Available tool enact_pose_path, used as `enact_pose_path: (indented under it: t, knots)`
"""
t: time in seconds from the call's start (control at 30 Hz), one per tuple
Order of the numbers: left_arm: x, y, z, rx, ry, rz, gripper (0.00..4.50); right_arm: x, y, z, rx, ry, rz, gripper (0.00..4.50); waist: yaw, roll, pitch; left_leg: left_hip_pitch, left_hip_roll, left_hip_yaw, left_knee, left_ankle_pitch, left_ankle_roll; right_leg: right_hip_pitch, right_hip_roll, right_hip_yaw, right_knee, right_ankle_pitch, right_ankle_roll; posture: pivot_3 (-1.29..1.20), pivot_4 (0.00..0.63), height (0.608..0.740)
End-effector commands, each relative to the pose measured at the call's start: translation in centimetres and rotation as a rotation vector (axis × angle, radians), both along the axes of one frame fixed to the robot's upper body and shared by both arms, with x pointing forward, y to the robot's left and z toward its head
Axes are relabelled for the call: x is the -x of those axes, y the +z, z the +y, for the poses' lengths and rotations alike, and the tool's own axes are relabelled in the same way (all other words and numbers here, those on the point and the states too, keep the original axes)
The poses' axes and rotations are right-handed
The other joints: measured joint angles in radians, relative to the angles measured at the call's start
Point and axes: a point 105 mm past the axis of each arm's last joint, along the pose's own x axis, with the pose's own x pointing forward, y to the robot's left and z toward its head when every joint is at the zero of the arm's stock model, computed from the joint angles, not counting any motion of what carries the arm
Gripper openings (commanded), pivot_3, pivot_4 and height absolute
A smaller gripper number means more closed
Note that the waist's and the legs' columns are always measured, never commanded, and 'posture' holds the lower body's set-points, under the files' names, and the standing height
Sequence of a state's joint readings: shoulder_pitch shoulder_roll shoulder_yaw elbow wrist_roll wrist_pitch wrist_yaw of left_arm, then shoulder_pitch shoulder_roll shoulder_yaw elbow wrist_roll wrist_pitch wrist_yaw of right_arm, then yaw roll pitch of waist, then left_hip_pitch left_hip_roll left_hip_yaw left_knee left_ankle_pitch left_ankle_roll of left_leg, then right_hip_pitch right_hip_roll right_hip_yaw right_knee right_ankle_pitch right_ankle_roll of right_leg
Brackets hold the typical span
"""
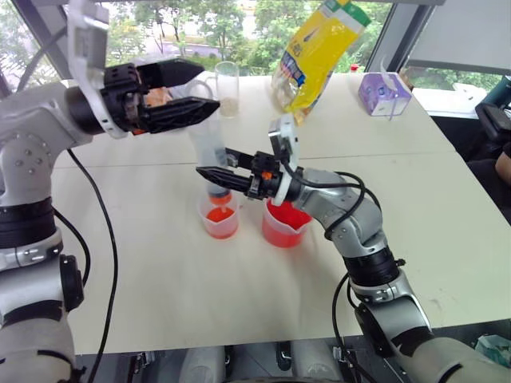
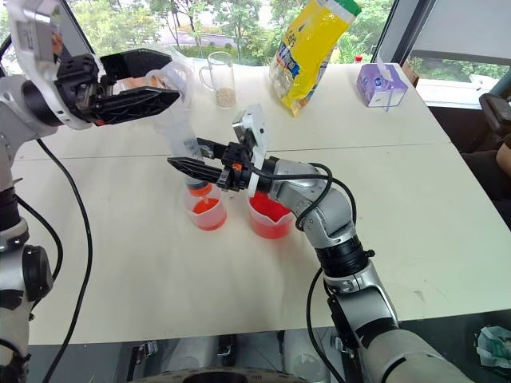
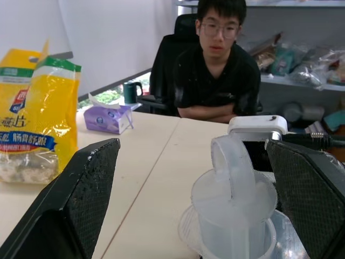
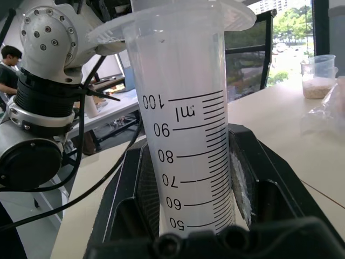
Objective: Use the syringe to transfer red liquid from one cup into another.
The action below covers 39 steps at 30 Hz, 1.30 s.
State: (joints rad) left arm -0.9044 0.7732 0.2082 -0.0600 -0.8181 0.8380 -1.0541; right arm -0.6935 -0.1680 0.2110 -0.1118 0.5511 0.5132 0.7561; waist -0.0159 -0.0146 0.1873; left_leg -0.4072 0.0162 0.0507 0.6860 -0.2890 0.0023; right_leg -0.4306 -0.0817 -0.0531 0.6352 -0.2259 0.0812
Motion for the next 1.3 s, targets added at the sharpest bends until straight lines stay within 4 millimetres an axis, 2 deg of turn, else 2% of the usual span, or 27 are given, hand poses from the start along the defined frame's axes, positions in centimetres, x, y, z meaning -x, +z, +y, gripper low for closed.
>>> enact_pose_path:
  t: [0.03,0.23,0.27,0.43,0.77,0.9,1.07,1.23,1.3]
  knots:
    - [0.5,0.4,-0.4,-0.015,-0.021,-0.038,3.22,0.8,1.4,0.1,-0.032,0.015,-0.061,1.42,0.001,0.000,0.000,0.000,0.000,0.000,0.000,0.000,0.000,0.000,0.000,0.000,0.000,0.000,0.000,0.00,0.150,0.740]
    - [0.6,0.2,-0.5,-0.019,-0.036,-0.030,0.34,0.7,1.4,0.1,-0.029,0.011,-0.061,1.42,0.003,0.000,0.000,0.000,0.000,0.000,0.000,0.000,0.000,0.000,0.000,0.000,0.000,0.000,0.000,0.00,0.150,0.740]
    - [0.6,0.1,-0.5,-0.024,-0.037,-0.026,0.08,0.7,1.4,0.2,-0.030,0.012,-0.062,1.42,0.002,0.000,0.000,0.000,0.000,0.000,0.000,0.000,0.000,0.000,0.000,0.000,0.000,0.000,0.000,0.00,0.150,0.740]
    - [1.0,-1.0,-0.9,-0.082,-0.064,-0.006,0.08,0.7,2.5,0.3,-0.052,0.011,-0.079,1.42,0.001,0.000,0.000,0.000,0.000,0.000,0.000,0.000,0.000,0.000,0.000,0.000,0.000,0.000,0.000,0.00,0.150,0.740]
    - [1.3,-3.4,-1.2,-0.161,-0.079,0.020,0.08,0.9,6.7,0.1,-0.141,-0.003,-0.136,1.42,0.002,0.000,0.000,0.000,0.000,0.000,0.000,0.000,0.000,0.000,0.000,0.000,0.000,0.000,0.000,0.00,0.150,0.740]
    - [1.3,-4.0,-1.3,-0.174,-0.080,0.030,0.08,0.8,7.7,-0.2,-0.154,-0.011,-0.153,1.42,0.002,0.000,0.000,0.000,0.000,0.000,0.000,0.000,0.000,0.000,0.000,0.000,0.000,0.000,0.000,0.00,0.150,0.740]
    - [1.3,-4.7,-1.5,-0.183,-0.082,0.043,0.08,0.9,8.2,-0.5,-0.160,-0.015,-0.155,1.42,0.001,0.000,0.000,0.000,0.000,0.000,0.000,0.000,0.000,0.000,0.000,0.000,0.000,0.000,0.000,0.00,0.150,0.740]
    - [0.7,-3.2,-1.1,-0.135,-0.049,0.025,0.08,0.8,6.8,-0.2,-0.143,-0.008,-0.100,1.42,0.002,0.000,0.000,0.000,0.000,0.000,0.000,0.000,0.000,0.000,0.000,0.000,0.000,0.000,0.000,0.00,0.150,0.740]
    - [0.4,-2.7,-0.8,-0.117,-0.032,0.028,0.93,0.6,5.9,0.0,-0.136,-0.011,-0.071,1.42,0.002,0.000,0.000,0.000,0.000,0.000,0.000,0.000,0.000,0.000,0.000,0.000,0.000,0.000,0.000,0.00,0.150,0.740]
